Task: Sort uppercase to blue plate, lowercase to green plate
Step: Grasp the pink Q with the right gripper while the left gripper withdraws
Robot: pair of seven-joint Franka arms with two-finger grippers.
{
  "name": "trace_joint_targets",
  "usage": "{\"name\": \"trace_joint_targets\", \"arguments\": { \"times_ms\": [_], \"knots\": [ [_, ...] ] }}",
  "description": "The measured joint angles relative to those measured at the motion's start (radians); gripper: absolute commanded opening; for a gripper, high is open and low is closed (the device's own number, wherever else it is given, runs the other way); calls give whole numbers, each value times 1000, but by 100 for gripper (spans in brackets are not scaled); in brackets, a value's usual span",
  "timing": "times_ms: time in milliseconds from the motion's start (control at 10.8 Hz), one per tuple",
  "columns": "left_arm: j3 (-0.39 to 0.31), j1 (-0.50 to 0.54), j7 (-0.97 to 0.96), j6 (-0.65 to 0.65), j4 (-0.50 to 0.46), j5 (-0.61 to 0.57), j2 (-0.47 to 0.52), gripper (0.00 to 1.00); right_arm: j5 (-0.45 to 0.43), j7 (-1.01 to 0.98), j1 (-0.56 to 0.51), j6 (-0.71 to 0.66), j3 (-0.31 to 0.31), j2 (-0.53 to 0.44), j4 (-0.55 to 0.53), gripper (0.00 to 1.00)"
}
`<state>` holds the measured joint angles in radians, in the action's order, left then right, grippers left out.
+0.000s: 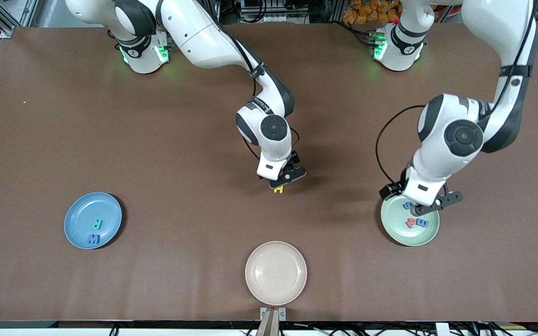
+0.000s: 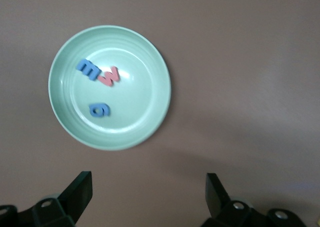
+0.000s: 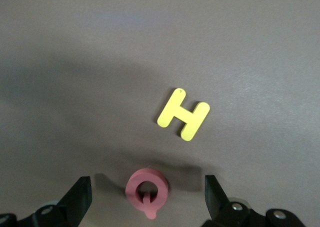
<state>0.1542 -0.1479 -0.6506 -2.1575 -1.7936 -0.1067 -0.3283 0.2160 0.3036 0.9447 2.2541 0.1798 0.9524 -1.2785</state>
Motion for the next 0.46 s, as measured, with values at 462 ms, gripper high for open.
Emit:
{"name": "trace_joint_targets", "arguments": {
  "times_ms": [462],
  "knots": [
    [1, -45, -4, 70, -1, 30, 77, 100, -38, -2, 7, -3, -4, 3, 0, 82]
  ]
}}
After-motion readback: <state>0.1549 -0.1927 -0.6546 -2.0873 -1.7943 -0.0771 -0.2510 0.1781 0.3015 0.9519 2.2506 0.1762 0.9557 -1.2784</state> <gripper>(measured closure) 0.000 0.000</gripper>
